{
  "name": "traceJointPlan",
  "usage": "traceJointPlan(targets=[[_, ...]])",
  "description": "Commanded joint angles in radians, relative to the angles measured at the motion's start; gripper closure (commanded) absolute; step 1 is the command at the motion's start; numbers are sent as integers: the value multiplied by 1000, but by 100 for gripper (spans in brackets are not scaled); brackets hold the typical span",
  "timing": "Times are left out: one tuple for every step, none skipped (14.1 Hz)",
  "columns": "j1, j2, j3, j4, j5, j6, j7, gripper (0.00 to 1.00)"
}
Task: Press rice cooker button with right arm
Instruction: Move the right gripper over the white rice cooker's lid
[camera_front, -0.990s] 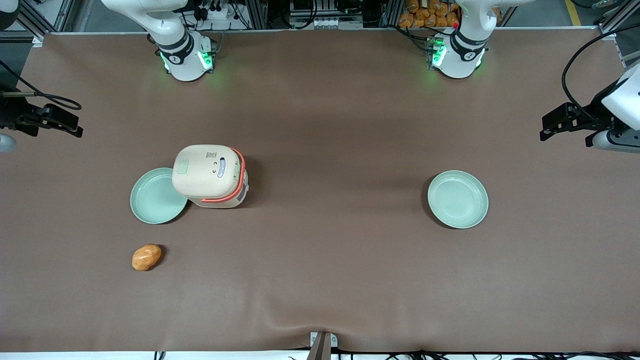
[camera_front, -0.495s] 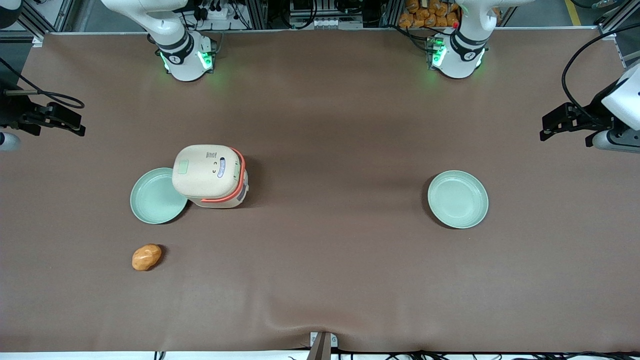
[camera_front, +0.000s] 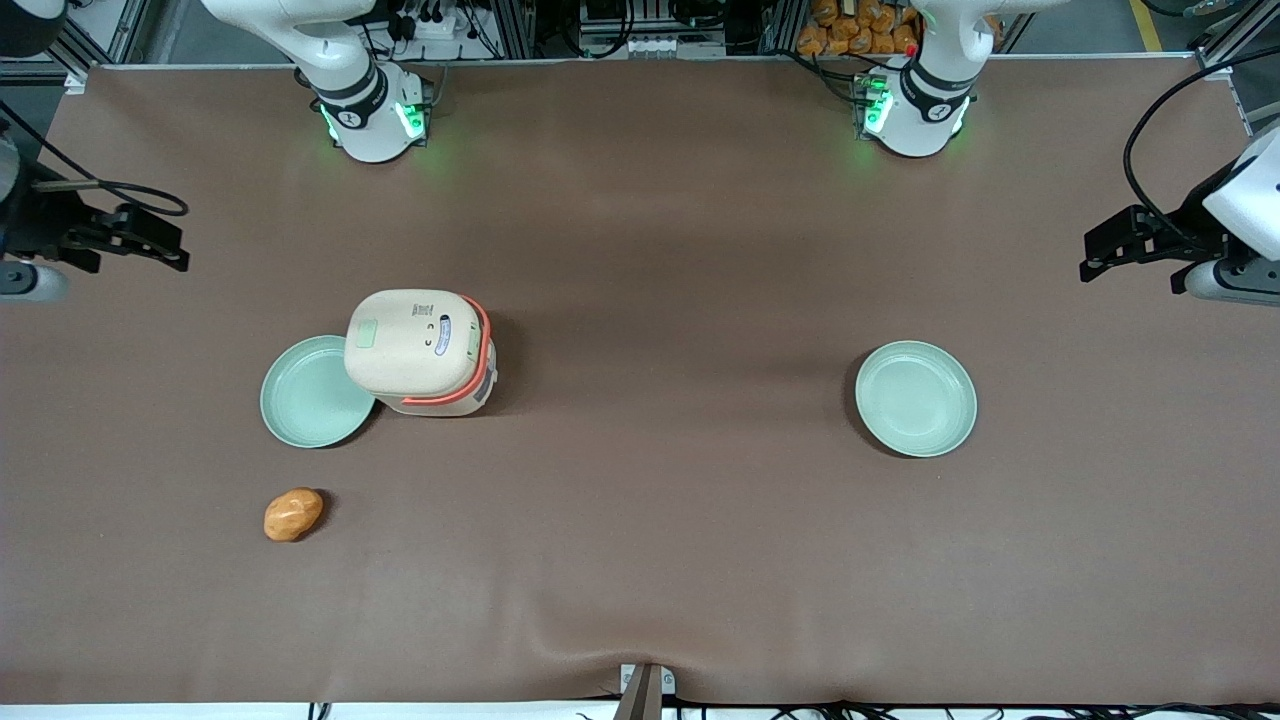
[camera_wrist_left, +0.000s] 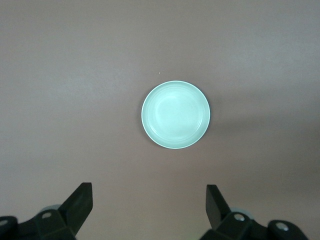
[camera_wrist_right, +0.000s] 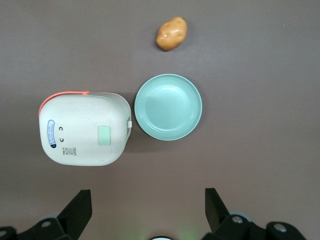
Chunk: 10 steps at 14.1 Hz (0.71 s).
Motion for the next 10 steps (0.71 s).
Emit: traceJointPlan(targets=[[39, 30, 1, 5, 10, 21, 3, 0], [49, 41, 1, 5, 7, 65, 3, 0], [56, 50, 1, -1, 10, 109, 5, 0], [60, 64, 1, -4, 12, 131, 2, 0], [69, 79, 4, -4, 12, 131, 3, 0], [85, 96, 8, -5, 10, 137, 8, 0], [95, 105, 8, -10, 12, 140, 23, 0], [105, 111, 10, -24, 12, 139, 39, 13], [114, 113, 13, -39, 12, 139, 58, 35], [122, 113, 24, -57, 12, 139, 75, 44]])
